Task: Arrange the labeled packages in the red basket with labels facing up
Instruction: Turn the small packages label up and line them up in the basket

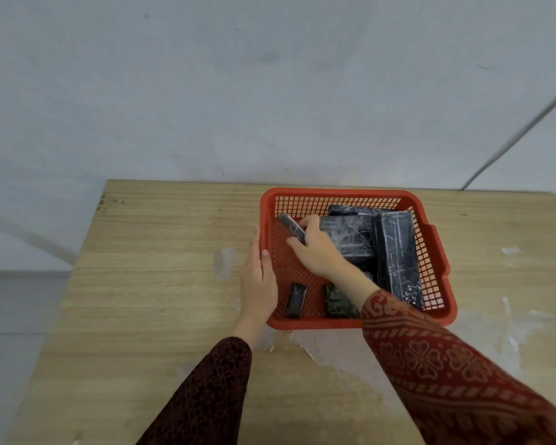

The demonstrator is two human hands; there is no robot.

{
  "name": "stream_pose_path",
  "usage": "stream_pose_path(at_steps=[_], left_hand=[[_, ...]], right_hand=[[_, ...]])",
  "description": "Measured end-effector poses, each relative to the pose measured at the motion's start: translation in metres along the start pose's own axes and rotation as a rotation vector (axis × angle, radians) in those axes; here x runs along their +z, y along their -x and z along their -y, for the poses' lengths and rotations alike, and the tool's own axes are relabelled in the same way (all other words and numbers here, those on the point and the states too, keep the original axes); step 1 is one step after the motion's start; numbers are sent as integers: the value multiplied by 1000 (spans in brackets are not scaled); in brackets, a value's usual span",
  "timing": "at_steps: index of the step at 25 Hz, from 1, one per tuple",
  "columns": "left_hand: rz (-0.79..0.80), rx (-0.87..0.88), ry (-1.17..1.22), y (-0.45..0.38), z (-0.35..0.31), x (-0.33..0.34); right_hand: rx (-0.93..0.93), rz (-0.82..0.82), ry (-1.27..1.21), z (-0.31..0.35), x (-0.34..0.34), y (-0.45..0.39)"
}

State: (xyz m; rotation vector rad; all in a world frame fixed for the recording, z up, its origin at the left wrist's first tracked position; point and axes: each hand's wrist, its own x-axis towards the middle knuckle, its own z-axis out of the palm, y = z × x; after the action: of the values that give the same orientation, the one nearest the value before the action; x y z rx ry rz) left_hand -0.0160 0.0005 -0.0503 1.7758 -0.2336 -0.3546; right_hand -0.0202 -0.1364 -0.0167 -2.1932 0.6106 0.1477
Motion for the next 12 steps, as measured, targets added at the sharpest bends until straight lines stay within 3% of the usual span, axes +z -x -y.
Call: stream_pose_path(at_steps=[3,5,12], left_hand=[[-2,5,-5,0,-2,1],[6,5,-7,0,0,0],[-11,16,10,-2,1,0]], right_hand=[[-136,82,533,5,-18,-27],[-239,112,753,7,-27,-43],[-375,21,818,6,-21,-67]])
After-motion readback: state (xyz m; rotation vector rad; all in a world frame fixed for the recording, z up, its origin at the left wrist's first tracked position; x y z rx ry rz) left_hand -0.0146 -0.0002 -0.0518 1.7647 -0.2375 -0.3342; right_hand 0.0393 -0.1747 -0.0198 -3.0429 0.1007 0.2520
